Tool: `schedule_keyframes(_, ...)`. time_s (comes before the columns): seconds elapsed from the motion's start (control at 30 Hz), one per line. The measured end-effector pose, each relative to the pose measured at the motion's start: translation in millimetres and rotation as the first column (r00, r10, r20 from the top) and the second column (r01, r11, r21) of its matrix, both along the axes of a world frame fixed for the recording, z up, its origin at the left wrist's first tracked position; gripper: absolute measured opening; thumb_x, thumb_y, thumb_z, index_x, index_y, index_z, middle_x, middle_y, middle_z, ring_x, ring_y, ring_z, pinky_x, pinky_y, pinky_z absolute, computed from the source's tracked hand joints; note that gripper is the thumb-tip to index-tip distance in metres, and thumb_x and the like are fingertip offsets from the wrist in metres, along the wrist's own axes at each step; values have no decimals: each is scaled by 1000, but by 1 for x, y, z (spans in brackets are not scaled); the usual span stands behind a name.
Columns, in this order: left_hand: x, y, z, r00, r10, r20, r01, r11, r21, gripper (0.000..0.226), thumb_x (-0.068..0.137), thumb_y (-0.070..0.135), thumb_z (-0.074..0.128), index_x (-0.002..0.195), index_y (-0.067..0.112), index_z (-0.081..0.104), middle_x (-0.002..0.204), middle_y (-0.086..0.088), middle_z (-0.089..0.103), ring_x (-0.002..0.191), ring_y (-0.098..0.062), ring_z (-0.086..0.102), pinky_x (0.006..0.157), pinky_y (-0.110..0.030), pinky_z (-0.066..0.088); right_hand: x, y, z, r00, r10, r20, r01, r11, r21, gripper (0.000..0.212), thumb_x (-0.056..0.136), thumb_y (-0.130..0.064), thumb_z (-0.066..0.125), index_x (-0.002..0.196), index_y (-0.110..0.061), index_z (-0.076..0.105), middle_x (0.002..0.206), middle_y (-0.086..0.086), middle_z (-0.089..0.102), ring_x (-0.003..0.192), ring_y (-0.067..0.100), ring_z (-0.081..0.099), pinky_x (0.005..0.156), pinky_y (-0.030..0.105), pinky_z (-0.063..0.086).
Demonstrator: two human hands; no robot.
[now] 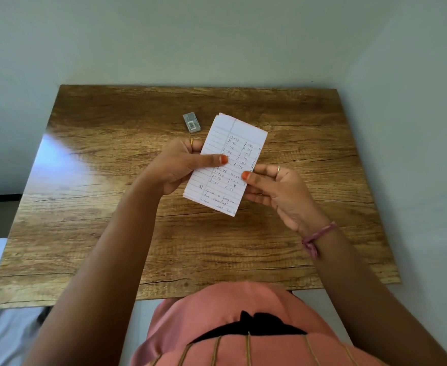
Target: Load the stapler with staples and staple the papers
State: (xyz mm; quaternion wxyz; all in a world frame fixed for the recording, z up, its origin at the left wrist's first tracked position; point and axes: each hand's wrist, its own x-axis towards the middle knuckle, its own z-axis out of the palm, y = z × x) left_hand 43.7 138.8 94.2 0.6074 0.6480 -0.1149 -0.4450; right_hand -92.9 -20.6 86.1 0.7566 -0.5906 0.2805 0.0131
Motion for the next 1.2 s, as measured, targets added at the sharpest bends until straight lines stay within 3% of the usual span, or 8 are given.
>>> schedule_keyframes(0.13,2,2,3,999,-47,7,47,998,44,31,75,6,71,106,1,67,102,-10,74,94,-23,71,73,-34,60,2,-4,0,1000,-19,12,19,1000,21,25,78,-6,72,102,-1,66,94,10,75,79,19,72,62,26,58)
schedule_keyframes(0.37,7,11,1,989,-118,-84,121,992,37,20,81,3,63,100,5,71,97,-12,74,89,-23,72,62,-26,59,0,-9,-1,998,-5,63,-1,995,103,15,81,1,66,90,-10,70,86,4,76,76,15,72,61,25,59)
schedule_keyframes(0.5,7,12,-4,979,-121,-166,113,992,-58,37,91,-1,46,84,15,78,88,-9,75,72,-14,72,53,-19,57,-3,-5,-2,991,43,124,-49,998,48,24,90,2,54,81,-11,71,86,0,75,79,12,71,61,23,57)
schedule_keyframes(0.7,4,16,-6,962,-187,-197,167,979,-113,40,92,-2,42,80,13,78,94,-12,74,75,-17,73,50,-19,56,-10,-5,-8,970,111,215,-97,993,-74,43,92,6,48,70,-19,73,84,-6,74,87,11,69,65,23,56)
schedule_keyframes(0.8,1,18,-4,959,-234,-159,221,971,-94,44,93,-5,40,80,15,78,96,-10,74,81,-18,73,54,-21,58,-14,-8,-8,948,169,269,-132,980,-149,46,92,8,47,69,-22,74,86,-11,72,92,11,69,69,23,57)
schedule_keyframes(0.97,-2,18,1,967,-253,-17,253,967,-1,49,95,-6,40,74,18,77,91,-4,75,88,-16,72,59,-21,58,-18,-11,-9,917,229,325,-164,963,-216,28,89,-1,55,82,-19,76,94,-12,68,98,14,66,74,30,57)
schedule_keyframes(1.07,-4,17,5,955,-269,123,260,962,79,42,96,-5,41,79,14,74,89,0,76,90,-14,71,61,-21,57,-19,-7,-11,938,191,288,-125,964,-235,17,82,3,66,85,-12,73,90,-11,71,87,11,68,69,25,57)
schedule_keyframes(1.2,-8,15,9,926,-258,276,226,963,145,26,93,-2,51,88,13,72,96,0,75,91,-14,71,60,-24,58,-20,-3,-15,968,85,236,-39,980,-195,29,75,3,73,96,-14,64,96,2,72,83,14,70,67,26,58)
